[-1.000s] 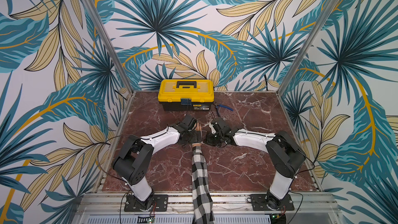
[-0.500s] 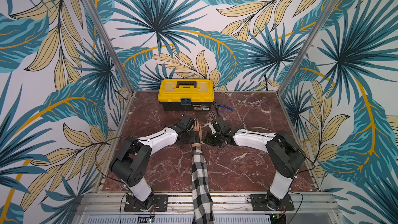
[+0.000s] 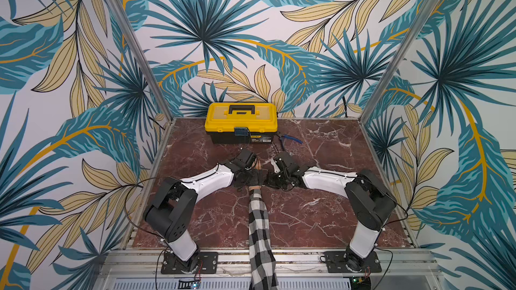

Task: Take off the watch
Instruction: Untie the watch from the hand.

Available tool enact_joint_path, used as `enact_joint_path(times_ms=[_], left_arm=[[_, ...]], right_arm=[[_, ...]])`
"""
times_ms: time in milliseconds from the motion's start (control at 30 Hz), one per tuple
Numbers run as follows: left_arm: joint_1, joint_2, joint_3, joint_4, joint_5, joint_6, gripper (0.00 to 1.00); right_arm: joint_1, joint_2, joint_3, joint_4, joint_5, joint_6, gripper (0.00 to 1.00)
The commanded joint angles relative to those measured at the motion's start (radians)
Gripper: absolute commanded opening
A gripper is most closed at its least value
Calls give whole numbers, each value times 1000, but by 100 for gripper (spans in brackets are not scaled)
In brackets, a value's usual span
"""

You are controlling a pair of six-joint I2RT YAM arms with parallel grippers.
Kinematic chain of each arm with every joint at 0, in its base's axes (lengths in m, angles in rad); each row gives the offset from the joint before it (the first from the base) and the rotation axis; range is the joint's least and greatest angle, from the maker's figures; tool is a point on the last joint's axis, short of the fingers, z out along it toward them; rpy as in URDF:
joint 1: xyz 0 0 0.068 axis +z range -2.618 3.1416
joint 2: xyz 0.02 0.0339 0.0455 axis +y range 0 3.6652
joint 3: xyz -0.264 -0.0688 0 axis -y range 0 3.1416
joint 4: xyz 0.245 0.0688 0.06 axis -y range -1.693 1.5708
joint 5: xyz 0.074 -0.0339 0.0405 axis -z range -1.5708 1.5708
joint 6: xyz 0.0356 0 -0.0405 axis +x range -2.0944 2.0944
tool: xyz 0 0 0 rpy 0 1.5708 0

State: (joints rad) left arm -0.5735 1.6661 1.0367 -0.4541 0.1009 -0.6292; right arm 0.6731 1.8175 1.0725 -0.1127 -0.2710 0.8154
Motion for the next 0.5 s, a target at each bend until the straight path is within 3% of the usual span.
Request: enact_joint_path(times_ms=[0,467], left_arm=[[-1,14,0,-17,-6,-5,94],[1,10,-23,-44,-77,15,93]], right_arm=[[6,12,10,-29,-7,-10,0],[6,3,10,-41,1,-16,0]])
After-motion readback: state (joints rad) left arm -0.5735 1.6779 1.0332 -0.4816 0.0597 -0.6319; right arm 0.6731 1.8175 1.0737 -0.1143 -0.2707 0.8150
